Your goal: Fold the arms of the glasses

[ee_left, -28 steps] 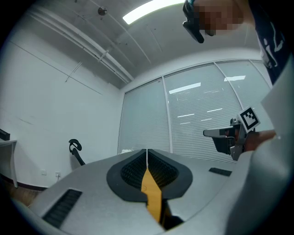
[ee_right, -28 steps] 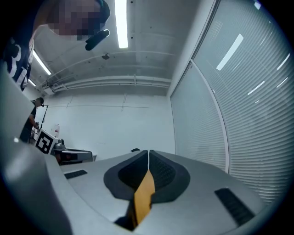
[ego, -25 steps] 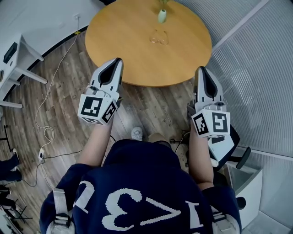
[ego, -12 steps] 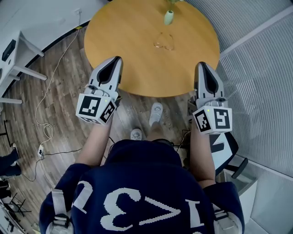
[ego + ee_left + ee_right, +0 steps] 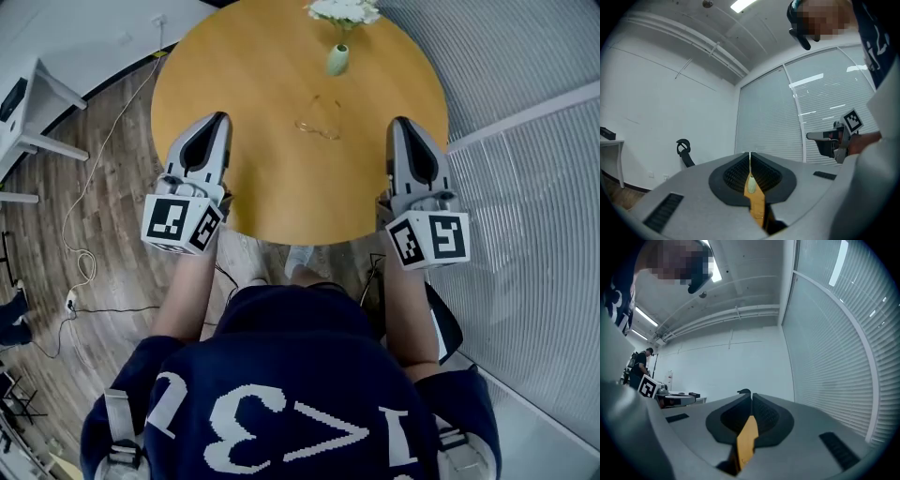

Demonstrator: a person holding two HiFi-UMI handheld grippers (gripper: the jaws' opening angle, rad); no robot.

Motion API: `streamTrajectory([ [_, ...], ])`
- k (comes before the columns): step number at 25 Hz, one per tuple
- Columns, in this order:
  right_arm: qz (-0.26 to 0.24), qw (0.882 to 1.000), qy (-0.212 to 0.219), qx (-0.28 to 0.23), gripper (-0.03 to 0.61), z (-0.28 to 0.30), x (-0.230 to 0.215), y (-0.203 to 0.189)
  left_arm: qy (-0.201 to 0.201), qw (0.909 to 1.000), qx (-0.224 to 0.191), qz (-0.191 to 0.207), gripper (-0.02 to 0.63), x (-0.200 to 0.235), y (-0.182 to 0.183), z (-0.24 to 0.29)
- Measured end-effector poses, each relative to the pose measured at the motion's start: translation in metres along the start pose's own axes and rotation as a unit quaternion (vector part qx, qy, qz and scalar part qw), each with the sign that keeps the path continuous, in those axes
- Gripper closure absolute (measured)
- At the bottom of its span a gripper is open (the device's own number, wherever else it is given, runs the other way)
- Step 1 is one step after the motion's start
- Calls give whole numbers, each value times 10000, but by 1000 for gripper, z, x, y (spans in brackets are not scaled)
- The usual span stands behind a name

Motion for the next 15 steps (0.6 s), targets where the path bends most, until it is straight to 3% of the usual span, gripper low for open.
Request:
streamTrajectory([
  [7, 196, 9997, 127, 67, 548, 24, -38, -22, 293, 9995, 130, -35, 592, 3, -21, 28],
  [15, 281, 9994, 91, 196, 548, 43, -35, -37, 137, 9996, 238, -47, 592, 13, -28, 49],
])
Point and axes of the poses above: the fingertips, and each gripper's own axes: z forward along the fingers, x to its left, y out of its top, the point moved 3 cm from there along -z, backward along the fingers, and after that the axes turned 9 degrees about -x, right-handed, at the moved point
